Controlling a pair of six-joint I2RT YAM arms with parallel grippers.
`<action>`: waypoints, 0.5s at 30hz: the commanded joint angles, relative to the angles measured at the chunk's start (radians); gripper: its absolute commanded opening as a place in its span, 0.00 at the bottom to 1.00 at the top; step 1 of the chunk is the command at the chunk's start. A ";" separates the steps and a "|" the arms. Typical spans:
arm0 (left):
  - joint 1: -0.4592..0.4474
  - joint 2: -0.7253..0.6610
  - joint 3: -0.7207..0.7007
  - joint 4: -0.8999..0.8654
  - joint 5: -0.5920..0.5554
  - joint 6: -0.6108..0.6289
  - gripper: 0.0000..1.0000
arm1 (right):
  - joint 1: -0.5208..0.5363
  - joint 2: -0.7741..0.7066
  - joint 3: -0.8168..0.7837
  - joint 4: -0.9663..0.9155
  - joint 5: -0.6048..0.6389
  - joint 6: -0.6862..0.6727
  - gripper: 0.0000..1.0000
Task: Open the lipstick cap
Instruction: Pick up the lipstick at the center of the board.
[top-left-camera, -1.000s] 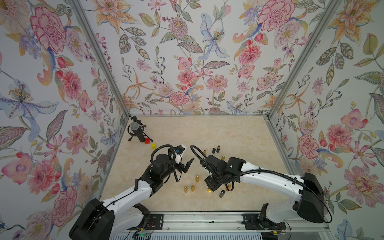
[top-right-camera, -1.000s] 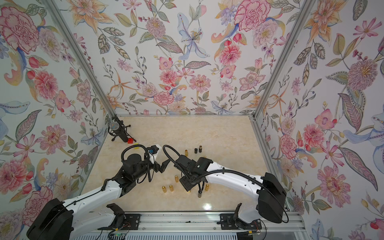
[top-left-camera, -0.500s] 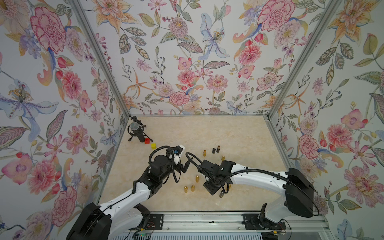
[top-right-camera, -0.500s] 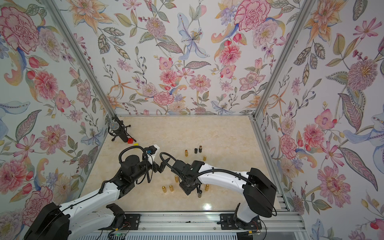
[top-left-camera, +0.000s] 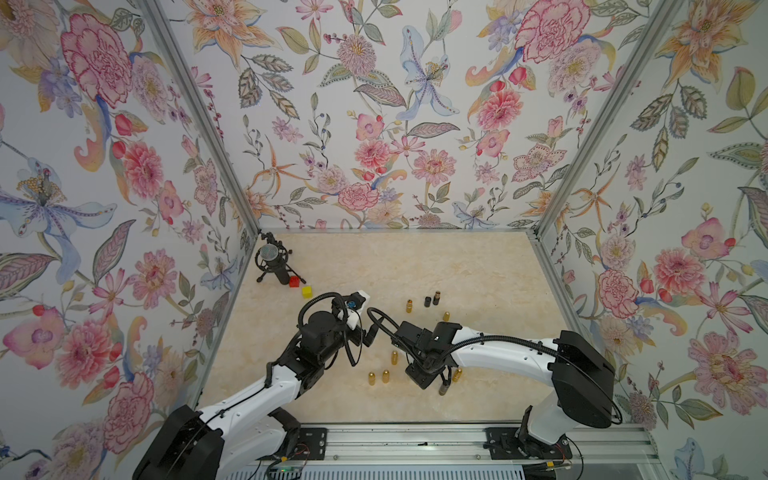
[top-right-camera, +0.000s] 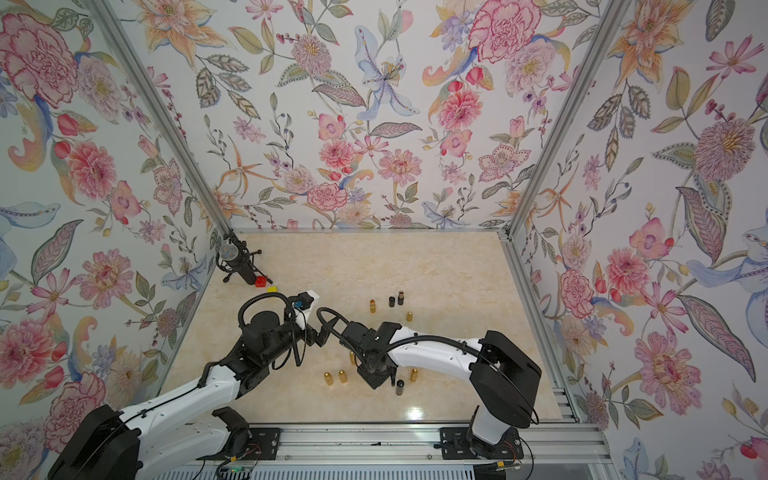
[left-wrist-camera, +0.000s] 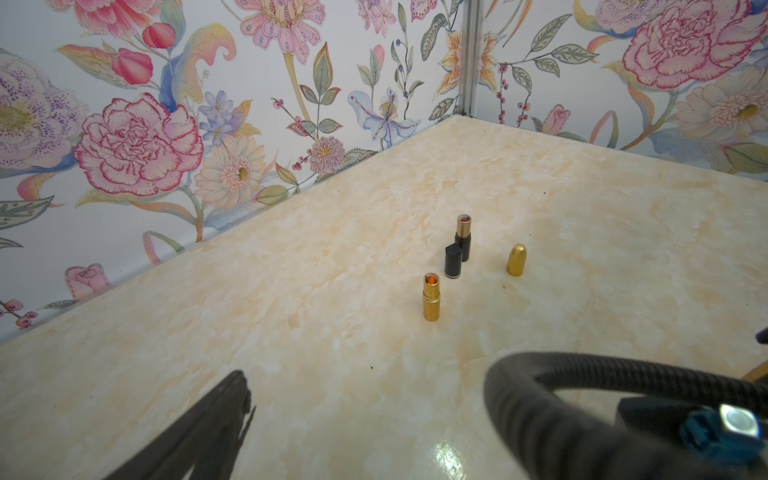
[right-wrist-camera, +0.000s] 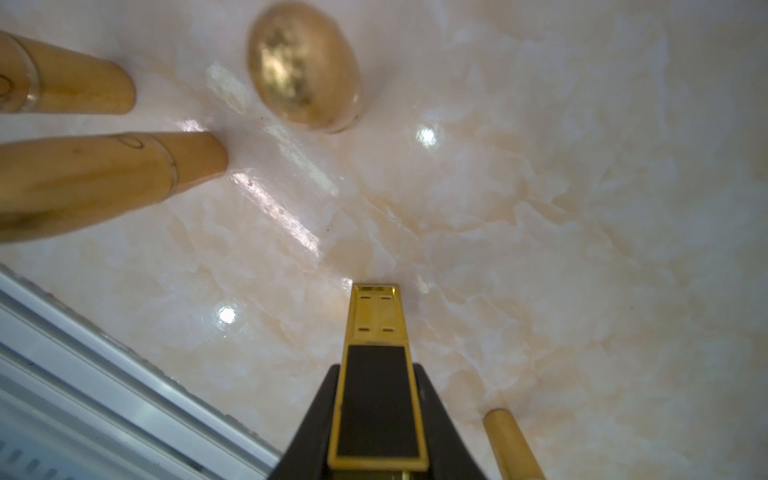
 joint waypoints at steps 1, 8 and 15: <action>-0.003 -0.008 -0.018 0.006 -0.013 -0.004 0.99 | -0.009 -0.008 -0.002 -0.001 -0.007 -0.008 0.27; -0.004 -0.009 -0.018 0.013 -0.011 -0.002 0.99 | -0.044 -0.040 0.006 0.001 -0.039 0.005 0.15; -0.003 -0.004 -0.004 0.039 0.011 0.019 0.99 | -0.154 -0.131 0.051 -0.023 -0.118 0.059 0.15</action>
